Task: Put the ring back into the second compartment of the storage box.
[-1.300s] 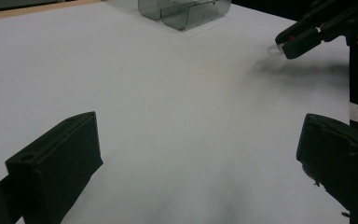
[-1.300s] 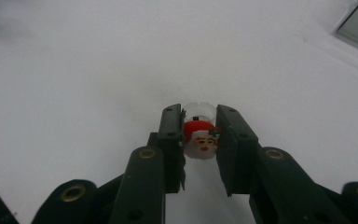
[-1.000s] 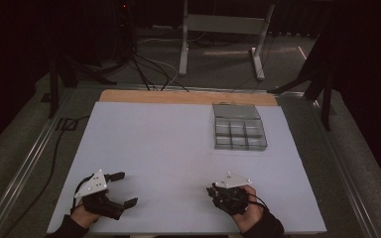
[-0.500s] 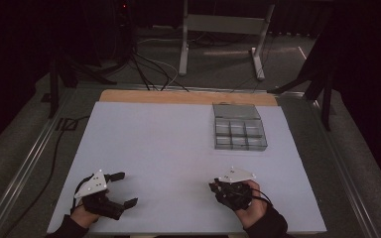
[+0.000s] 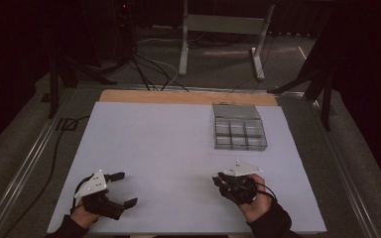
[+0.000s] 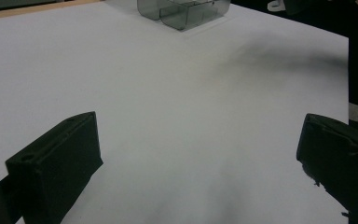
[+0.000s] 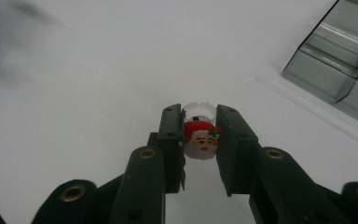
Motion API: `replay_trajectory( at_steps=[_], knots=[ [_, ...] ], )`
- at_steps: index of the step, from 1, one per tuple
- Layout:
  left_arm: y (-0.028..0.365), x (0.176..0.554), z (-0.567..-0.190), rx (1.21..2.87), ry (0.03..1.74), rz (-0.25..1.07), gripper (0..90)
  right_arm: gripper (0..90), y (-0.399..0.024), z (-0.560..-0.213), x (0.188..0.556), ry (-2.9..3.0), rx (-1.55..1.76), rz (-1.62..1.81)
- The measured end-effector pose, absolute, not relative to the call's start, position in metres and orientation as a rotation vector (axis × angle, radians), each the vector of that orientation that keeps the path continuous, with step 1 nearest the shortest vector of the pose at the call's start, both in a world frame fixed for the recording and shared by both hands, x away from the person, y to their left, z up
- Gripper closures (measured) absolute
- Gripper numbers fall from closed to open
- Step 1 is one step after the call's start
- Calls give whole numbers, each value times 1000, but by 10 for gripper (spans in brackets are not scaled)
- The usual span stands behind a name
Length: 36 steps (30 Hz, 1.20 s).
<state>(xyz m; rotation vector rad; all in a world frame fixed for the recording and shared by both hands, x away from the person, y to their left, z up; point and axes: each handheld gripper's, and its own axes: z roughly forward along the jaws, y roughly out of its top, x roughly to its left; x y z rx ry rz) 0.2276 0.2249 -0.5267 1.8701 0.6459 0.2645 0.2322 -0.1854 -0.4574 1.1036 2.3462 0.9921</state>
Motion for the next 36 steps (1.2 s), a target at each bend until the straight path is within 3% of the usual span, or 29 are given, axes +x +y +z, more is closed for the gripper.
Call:
replay_trajectory(
  at_steps=[36],
  knots=[
    [225,228,-527,1873,647,263,2,724,-208,-433,265,2260,1148,993]
  ],
)
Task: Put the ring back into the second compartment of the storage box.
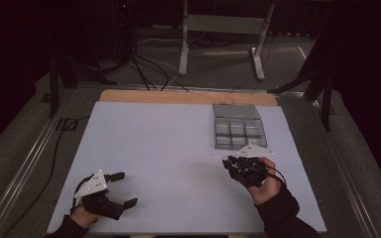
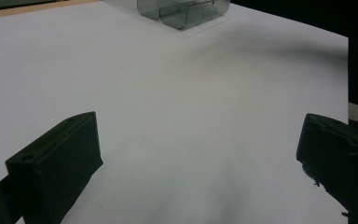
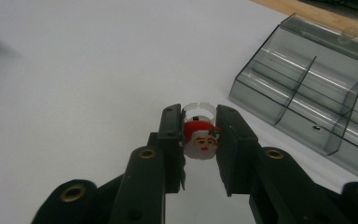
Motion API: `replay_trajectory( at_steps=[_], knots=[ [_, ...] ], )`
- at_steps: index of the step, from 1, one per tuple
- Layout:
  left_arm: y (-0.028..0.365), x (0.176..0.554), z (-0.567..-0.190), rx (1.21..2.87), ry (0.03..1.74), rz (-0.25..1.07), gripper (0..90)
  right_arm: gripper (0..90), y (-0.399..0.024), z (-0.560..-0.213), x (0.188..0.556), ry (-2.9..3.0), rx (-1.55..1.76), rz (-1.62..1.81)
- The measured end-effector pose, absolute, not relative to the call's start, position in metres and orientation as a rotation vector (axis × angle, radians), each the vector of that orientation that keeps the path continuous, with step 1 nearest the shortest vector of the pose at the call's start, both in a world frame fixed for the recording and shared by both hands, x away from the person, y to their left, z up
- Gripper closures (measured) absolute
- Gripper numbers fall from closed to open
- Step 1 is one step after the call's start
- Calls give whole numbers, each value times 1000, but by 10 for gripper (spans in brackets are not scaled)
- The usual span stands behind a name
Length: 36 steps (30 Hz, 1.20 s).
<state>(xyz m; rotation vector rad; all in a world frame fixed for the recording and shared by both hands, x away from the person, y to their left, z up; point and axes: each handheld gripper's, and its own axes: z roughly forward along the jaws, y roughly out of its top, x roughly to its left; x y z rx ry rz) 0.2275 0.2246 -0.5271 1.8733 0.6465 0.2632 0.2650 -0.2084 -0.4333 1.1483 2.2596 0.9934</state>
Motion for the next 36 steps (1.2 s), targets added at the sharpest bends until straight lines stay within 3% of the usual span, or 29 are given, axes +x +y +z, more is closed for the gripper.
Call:
replay_trajectory(
  at_steps=[36],
  knots=[
    [225,228,-527,1872,647,263,2,724,-236,-416,303,2142,1238,980]
  ],
)
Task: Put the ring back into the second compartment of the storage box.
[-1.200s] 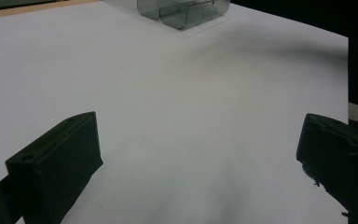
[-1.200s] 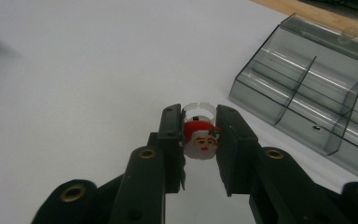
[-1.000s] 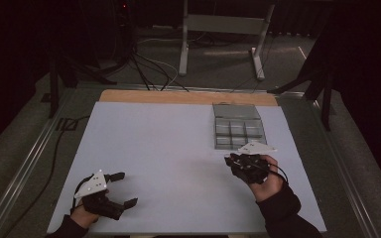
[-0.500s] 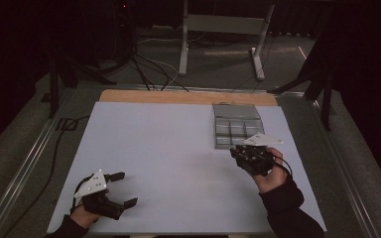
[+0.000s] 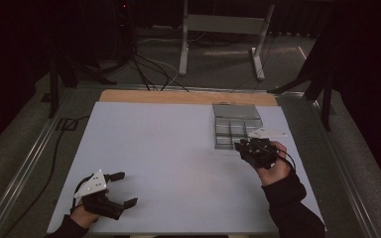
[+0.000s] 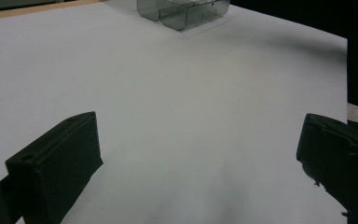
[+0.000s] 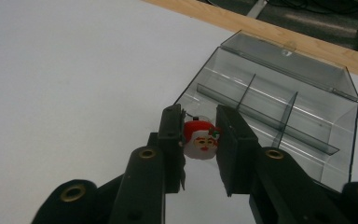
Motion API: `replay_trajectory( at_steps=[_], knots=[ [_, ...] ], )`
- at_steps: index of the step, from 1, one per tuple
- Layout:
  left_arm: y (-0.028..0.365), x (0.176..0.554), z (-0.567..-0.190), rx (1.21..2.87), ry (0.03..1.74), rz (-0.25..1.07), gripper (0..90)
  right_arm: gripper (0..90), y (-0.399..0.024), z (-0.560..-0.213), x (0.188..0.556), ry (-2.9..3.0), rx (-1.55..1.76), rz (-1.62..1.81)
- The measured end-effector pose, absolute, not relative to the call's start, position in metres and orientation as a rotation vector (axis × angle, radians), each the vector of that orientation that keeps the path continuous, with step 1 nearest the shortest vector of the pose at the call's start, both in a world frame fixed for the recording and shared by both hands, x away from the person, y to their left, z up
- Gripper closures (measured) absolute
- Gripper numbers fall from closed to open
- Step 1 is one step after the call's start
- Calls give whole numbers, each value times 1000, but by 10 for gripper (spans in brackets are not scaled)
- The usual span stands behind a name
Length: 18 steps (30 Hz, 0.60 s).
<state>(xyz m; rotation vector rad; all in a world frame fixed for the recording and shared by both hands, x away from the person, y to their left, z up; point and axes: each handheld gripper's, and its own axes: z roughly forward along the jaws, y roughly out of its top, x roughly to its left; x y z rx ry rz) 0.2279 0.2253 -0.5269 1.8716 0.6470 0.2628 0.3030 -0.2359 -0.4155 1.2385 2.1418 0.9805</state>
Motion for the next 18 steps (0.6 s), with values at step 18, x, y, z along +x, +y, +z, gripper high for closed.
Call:
replay_trajectory(
  at_steps=[18],
  knots=[
    [225,228,-527,1874,646,261,2,724,-244,-410,328,2109,1283,955]
  ],
)
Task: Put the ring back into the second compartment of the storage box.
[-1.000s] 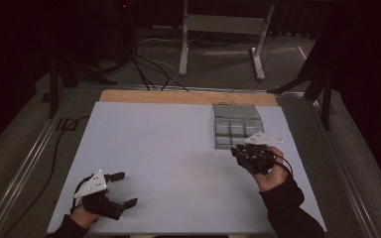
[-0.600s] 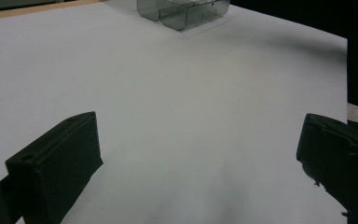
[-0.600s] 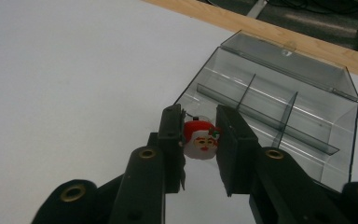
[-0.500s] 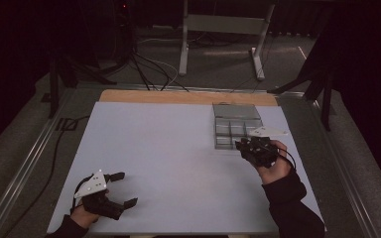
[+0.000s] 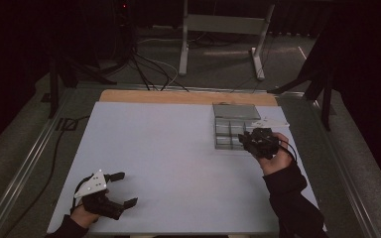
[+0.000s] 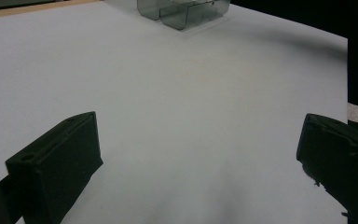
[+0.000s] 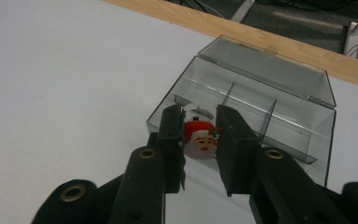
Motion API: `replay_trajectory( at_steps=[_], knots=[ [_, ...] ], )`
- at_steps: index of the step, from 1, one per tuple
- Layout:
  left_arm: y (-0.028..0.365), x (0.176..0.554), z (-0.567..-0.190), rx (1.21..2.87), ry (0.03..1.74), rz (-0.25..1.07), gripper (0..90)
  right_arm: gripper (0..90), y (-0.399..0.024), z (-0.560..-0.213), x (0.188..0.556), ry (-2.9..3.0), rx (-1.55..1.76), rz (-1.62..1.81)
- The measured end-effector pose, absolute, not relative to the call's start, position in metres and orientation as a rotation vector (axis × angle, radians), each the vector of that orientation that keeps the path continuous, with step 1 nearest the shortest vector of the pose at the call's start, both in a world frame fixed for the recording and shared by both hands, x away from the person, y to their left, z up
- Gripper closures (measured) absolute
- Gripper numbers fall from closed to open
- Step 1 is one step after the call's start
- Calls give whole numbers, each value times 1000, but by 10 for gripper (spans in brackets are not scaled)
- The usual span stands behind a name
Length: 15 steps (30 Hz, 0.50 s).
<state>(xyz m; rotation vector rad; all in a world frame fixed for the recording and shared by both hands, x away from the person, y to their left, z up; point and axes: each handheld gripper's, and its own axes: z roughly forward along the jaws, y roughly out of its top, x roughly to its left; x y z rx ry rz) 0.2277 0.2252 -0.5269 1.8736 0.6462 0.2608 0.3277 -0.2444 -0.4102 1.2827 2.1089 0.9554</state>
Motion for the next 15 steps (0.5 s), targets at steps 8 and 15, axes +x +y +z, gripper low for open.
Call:
replay_trajectory(
  at_steps=[8,15],
  knots=[
    [225,228,-527,1871,645,260,2,724,-246,-408,341,2100,1296,939],
    [225,228,-527,1873,648,259,2,724,-247,-404,352,2090,1310,928]
  ],
)
